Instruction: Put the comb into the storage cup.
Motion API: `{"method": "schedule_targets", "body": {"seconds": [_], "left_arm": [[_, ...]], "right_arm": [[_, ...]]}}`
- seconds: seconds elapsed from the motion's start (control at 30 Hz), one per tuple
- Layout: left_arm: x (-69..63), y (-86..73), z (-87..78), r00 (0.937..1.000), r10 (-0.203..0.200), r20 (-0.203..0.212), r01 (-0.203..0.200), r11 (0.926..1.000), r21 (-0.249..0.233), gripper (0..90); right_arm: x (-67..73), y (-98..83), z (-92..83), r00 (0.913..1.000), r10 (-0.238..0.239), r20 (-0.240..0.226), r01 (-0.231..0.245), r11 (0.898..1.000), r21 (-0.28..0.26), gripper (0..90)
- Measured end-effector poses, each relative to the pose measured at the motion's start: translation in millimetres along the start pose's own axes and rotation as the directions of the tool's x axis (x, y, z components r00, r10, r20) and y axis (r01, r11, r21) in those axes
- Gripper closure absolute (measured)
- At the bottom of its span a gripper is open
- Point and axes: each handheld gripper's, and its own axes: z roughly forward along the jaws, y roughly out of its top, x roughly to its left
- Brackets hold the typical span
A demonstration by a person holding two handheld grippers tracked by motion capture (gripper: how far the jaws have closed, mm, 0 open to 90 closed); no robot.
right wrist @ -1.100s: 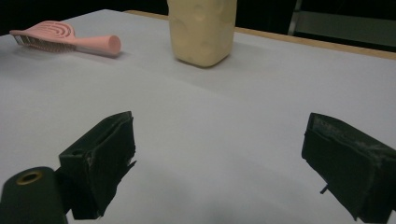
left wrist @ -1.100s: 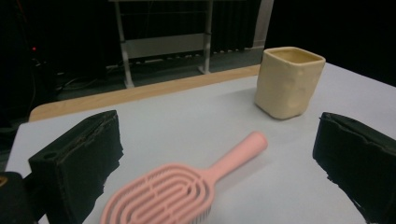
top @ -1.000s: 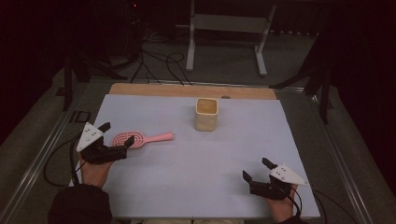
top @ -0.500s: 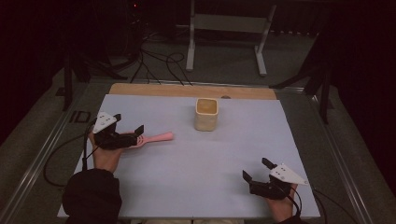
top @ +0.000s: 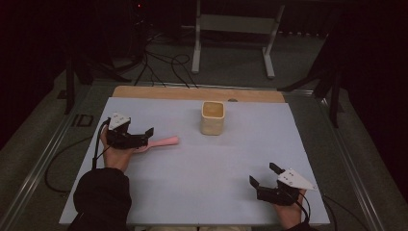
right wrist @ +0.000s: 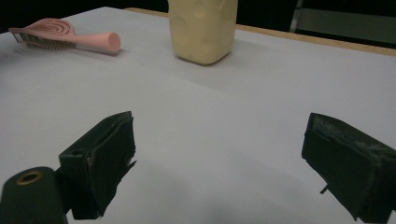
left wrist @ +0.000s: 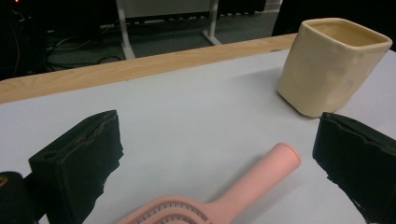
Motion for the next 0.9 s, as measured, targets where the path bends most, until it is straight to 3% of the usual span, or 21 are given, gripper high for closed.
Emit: {"method": "schedule_targets", "body": {"seconds": [0.33,0.5,0.6,0.67,0.8,0.87,0.9], "left_arm": [[-2.7,-0.8,16.3,0.9998,-0.018,-0.007,0.018,0.9987,0.047,3.0],[-7.1,-2.2,21.4,0.9991,-0.014,-0.04,0.016,0.9983,0.056,13.6],[-10.0,-2.4,26.0,0.9961,-0.014,-0.087,0.021,0.9964,0.082,23.2],[-12.2,-3.3,29.4,0.9939,-0.013,-0.11,0.025,0.9941,0.106,35.9],[-16.3,-5.7,36.1,0.9921,-0.024,-0.123,0.042,0.9886,0.144,61.8],[-17.3,-6.6,37.9,0.9928,-0.033,-0.115,0.05,0.9873,0.151,71.1],[-18.0,-7.6,39.8,0.9934,-0.034,-0.109,0.051,0.9851,0.164,71.1]], "right_arm": [[-1.7,-0.4,0.2,1.0,0.006,-0.001,-0.006,1.0,-0.001,9.4],[-2.0,-0.5,0.3,1.0,0.007,-0.002,-0.007,1.0,0.001,9.4],[-2.0,-0.4,0.5,1.0,0.006,-0.003,-0.006,1.0,0.002,9.4],[-1.9,-0.4,0.6,1.0,0.007,-0.005,-0.007,1.0,0.003,9.4],[-2.0,-0.6,1.3,0.9999,0.007,-0.009,-0.007,1.0,0.007,9.4],[-2.0,-0.6,1.3,0.9999,0.007,-0.01,-0.007,1.0,0.007,9.4],[-2.0,-0.6,1.3,0.9999,0.006,-0.01,-0.006,1.0,0.007,9.4]]}}
